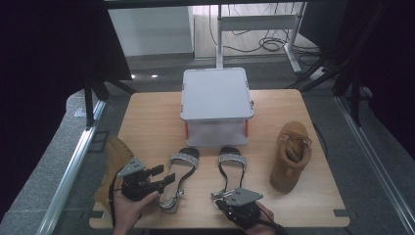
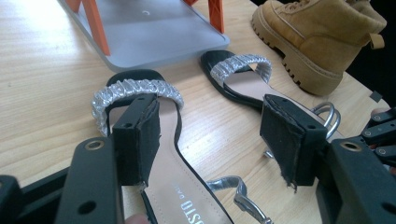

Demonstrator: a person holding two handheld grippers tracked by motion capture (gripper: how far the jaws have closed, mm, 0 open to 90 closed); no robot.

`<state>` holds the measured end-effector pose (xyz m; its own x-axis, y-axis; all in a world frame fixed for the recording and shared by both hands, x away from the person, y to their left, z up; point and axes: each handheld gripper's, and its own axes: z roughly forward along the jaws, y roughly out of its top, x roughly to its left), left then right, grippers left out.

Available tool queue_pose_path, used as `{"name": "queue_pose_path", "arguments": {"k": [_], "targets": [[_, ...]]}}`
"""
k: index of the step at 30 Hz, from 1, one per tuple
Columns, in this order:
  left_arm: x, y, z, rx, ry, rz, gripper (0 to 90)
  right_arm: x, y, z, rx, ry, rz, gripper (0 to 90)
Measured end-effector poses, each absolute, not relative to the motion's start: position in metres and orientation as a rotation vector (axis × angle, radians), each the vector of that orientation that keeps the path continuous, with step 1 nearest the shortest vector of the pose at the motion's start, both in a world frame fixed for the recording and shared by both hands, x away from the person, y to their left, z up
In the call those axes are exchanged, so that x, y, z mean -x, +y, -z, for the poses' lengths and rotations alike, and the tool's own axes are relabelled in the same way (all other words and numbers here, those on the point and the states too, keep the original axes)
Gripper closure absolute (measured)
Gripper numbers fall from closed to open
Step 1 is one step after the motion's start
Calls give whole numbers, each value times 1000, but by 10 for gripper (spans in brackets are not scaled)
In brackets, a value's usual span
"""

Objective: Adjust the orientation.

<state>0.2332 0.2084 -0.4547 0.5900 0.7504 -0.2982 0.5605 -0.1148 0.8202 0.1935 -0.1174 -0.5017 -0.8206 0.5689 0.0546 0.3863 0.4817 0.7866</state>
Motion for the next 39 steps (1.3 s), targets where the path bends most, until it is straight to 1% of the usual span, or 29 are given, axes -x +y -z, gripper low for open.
{"name": "queue_pose_path", "arguments": {"k": [11, 21, 25, 39], "targets": [[-234, 207, 457, -1806, 1077, -220, 383, -190, -123, 500, -836, 2516, -1216, 895], [-234, 209, 458, -1804, 1082, -219, 380, -187, -137, 497, -901, 2514, -1194, 895], [-232, 212, 455, -1777, 1078, -246, 386, -187, -140, 497, -912, 2510, -1193, 895], [-233, 211, 457, -1790, 1078, -235, 382, -186, -169, 498, -973, 2467, -1130, 895]]}}
